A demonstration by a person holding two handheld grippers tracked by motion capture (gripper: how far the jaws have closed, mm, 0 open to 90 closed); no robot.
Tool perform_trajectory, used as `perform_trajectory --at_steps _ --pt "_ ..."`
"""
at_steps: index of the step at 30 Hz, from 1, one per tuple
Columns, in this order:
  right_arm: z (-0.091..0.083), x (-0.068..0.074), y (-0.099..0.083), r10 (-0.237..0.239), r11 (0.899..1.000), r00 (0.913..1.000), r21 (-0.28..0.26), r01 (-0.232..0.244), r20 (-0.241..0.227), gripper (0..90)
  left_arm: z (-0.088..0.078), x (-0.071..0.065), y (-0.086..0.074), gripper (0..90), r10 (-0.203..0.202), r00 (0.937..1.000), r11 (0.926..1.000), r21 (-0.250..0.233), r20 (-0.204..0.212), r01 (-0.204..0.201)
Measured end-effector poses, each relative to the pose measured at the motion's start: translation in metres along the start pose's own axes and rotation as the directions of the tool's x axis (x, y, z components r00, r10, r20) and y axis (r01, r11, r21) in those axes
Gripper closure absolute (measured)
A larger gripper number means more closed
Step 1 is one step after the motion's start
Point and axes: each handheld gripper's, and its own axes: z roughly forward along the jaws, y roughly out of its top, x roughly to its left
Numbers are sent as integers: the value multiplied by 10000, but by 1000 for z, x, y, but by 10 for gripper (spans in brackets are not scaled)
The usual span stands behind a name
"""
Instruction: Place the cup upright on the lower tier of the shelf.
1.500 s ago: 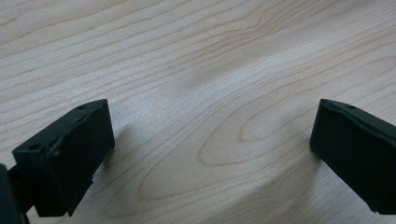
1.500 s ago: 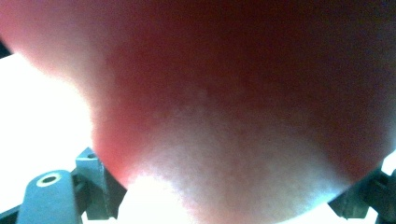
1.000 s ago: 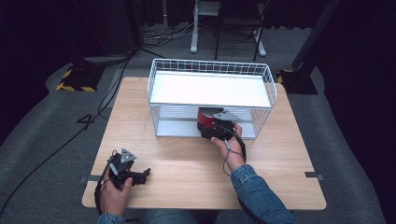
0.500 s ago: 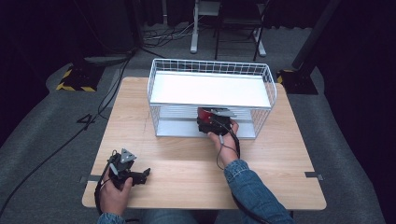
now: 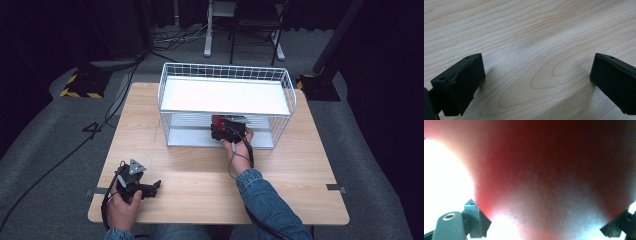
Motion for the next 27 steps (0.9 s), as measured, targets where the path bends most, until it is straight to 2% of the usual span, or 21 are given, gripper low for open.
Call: perform_trajectory --at_steps 13,21,27 --pt "3 -2 -1 -439 9990 9988 113 441 -214 161 0 0 0 2 -8 10000 10000 5 -1 8" --pt "2 -2 -1 -567 9984 9982 72 569 -187 160 0 0 0 2 1 10000 10000 4 -7 -1" --pt "0 -2 -3 -616 9978 9978 239 622 -229 159 0 0 0 1 2 10000 10000 5 -8 -2"
